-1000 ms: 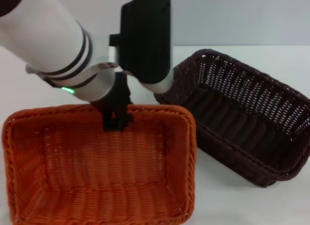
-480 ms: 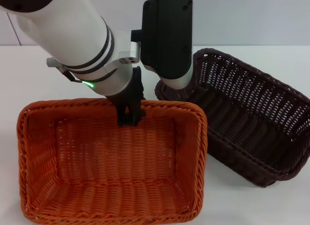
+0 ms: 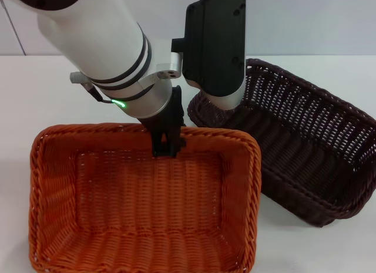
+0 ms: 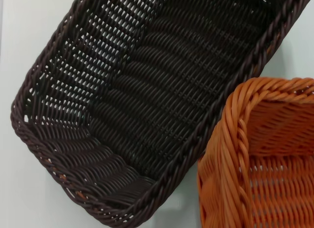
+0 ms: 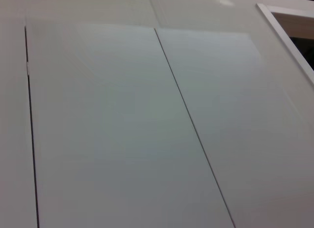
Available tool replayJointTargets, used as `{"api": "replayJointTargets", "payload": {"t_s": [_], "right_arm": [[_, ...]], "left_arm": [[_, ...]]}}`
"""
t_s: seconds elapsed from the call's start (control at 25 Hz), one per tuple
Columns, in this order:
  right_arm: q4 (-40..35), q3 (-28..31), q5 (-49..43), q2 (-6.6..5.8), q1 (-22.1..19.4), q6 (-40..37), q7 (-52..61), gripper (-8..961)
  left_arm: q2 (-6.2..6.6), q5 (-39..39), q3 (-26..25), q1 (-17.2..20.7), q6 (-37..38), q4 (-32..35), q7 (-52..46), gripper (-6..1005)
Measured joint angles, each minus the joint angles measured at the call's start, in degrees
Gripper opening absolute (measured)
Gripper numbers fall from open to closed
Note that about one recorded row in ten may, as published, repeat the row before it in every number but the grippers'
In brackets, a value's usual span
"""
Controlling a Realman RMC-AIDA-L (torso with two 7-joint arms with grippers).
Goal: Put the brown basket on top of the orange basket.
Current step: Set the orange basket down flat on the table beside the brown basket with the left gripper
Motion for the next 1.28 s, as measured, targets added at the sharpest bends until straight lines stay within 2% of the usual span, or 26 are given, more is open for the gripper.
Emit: {"api": "replayJointTargets", "payload": {"t_s": [0.56,1.04,1.28], "right_arm": [[-0.4,-0.5,-0.2,0.03,0.3,1.3,-1.7,752],[-0.8,-0.6,-0.4,-0.06,0.6,0.8,-1.7,753],[-0.8,-0.6,-0.4,0.04,0.4,0.8,-1.7,753]], "left_arm": [[0.0,-0.3,0.3,-1.4,1.5,3.1,-0.1,168],[0.04,2.9,3.0,-1.2,8.2,4.4,-4.3,179],[0.09,3.9,3.4,-1.4,8.8,4.4,-4.4,330]]}}
